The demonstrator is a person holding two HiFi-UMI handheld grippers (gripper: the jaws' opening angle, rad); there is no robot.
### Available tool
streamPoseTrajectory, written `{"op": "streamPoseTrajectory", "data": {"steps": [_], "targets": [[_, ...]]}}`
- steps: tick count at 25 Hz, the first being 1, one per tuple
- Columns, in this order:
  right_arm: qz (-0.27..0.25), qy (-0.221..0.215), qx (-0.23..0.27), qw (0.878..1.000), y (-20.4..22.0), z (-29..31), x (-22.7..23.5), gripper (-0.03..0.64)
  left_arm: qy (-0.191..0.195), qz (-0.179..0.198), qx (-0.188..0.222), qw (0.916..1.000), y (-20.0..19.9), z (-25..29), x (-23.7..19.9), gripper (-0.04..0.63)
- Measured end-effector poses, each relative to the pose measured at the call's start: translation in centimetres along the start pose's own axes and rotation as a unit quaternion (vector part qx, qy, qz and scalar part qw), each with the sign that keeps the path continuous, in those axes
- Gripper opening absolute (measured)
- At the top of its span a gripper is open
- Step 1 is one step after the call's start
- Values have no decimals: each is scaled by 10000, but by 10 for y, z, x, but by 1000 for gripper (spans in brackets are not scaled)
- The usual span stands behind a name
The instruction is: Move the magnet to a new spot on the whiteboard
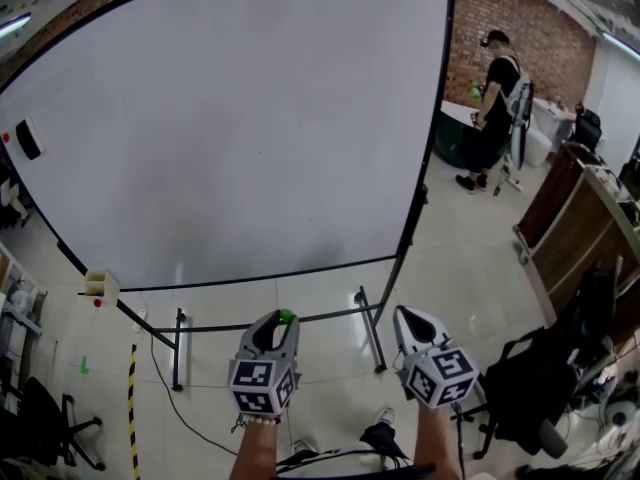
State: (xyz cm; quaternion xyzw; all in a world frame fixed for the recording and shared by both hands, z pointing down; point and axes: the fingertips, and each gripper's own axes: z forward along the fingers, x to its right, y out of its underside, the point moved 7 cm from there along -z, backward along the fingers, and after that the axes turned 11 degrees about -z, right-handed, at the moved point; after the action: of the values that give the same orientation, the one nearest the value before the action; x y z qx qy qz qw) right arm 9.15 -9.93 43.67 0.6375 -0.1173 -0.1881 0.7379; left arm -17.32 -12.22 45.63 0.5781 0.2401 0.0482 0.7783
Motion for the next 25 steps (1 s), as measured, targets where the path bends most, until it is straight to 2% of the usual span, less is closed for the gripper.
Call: {"op": "streamPoseTrajectory", "data": {"steps": [10,25], "targets": [[-44,-4,25,10000,-3,2,17,18,-2,-126,31,9999,-4,17,10,123],[-91,-121,136,9998,-11,17,42,18,71,39,197,9998,-29,52,30,123]]}}
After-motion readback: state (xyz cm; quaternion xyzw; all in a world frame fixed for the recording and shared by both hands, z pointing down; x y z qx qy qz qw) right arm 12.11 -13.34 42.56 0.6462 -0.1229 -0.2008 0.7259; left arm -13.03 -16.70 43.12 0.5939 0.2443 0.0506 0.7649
